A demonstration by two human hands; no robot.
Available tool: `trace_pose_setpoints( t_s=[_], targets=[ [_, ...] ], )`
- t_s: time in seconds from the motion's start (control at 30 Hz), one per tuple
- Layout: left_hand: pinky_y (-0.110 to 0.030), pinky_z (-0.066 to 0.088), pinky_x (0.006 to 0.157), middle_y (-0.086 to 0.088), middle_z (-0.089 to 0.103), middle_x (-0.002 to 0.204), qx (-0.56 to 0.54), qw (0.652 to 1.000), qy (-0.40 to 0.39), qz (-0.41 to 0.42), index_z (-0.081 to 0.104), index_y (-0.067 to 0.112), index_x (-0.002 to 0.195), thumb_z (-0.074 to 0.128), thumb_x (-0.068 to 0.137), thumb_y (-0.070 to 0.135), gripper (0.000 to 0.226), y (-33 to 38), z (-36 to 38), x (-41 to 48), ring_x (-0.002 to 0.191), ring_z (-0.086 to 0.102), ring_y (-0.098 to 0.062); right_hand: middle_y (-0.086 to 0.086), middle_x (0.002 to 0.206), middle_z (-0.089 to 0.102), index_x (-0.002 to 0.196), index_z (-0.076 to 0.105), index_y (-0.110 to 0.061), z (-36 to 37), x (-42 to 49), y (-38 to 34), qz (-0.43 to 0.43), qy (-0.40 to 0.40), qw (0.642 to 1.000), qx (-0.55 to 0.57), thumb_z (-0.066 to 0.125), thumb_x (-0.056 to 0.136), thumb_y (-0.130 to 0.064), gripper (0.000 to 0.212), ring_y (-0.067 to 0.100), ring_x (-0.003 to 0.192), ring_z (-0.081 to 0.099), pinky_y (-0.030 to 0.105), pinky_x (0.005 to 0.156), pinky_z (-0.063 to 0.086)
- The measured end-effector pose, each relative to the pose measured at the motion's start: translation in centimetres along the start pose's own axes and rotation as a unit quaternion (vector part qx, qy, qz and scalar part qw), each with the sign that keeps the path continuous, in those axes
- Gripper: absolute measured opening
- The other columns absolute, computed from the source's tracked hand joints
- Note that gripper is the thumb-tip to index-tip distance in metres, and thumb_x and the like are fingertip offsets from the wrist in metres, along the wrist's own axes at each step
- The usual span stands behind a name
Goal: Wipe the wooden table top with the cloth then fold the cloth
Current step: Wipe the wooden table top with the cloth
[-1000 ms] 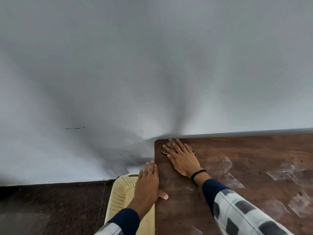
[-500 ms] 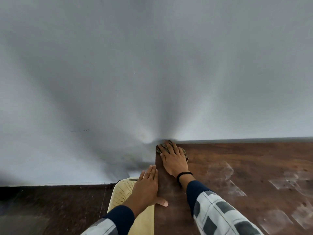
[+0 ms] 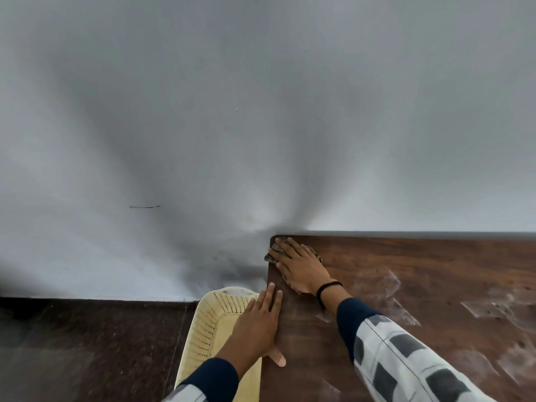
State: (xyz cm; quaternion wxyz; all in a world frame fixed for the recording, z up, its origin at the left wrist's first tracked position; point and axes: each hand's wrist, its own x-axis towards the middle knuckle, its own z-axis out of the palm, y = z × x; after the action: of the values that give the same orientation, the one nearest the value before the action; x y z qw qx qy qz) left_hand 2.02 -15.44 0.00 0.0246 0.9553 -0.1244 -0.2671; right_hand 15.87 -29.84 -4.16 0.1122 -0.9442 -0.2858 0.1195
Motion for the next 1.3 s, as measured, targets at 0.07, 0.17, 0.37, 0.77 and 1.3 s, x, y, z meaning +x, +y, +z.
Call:
trace_pose_setpoints(
  t_s=[0.07,0.17,0.37,0.77,1.3],
  targets=[
    [-0.038,0.0,0.122,-0.01,-0.034,0.156,-0.001,1.0,-0.002,-0.002,-0.025,0.013,0.151,0.083,0.062,0.058,0.147,0.1,-0.2,0.2,0.15,-0.015,-0.026,-0.013,0.171,-0.001,0.161,0.014,-0.043,-0.1,-0.6,1.1,-0.018,-0.012,1.0,-0.005,0.023,0.11,-0.044,0.051,0.016,0.157,-0.007,0.043,0.126,0.004],
    [-0.038,-0.001,0.123,-0.013,-0.032,0.157,0.022,1.0,-0.006,0.0,-0.025,0.01,0.151,0.082,0.062,0.061,0.148,0.3,-0.3,0.4,0.15,-0.016,-0.027,-0.011,0.171,0.002,0.161,0.016,-0.042,-0.6,0.0,0.8,0.036,0.013,0.999,0.01,0.023,0.11,-0.043,0.051,0.016,0.157,-0.004,0.041,0.125,0.002],
    [-0.039,-0.001,0.123,-0.015,-0.029,0.158,0.049,0.999,-0.002,0.002,-0.024,0.008,0.151,0.078,0.062,0.066,0.147,0.1,-0.2,0.3,0.15,-0.015,-0.028,-0.011,0.171,0.005,0.16,0.019,-0.042,0.7,-0.1,-0.1,-0.004,0.029,1.0,-0.004,0.025,0.11,-0.042,0.05,0.017,0.158,-0.003,0.042,0.126,0.005],
    [-0.04,0.0,0.123,-0.017,-0.026,0.159,0.062,0.998,0.0,-0.014,-0.021,0.005,0.152,0.08,0.064,0.06,0.145,0.9,-0.6,0.1,0.15,-0.014,-0.029,-0.013,0.171,0.003,0.16,0.017,-0.043,0.5,0.0,1.4,-0.039,0.014,0.999,-0.014,0.024,0.11,-0.043,0.05,0.014,0.158,-0.002,0.041,0.125,0.008],
    [-0.039,0.001,0.123,-0.017,-0.026,0.158,0.033,0.999,0.0,-0.039,-0.019,0.006,0.153,0.08,0.075,0.044,0.132,1.3,-0.7,0.3,0.15,-0.014,-0.028,-0.008,0.17,0.015,0.161,0.024,-0.036,0.0,2.3,0.1,0.03,0.072,0.997,-0.002,0.026,0.11,-0.039,0.051,0.019,0.157,0.006,0.039,0.126,0.007]
  ],
)
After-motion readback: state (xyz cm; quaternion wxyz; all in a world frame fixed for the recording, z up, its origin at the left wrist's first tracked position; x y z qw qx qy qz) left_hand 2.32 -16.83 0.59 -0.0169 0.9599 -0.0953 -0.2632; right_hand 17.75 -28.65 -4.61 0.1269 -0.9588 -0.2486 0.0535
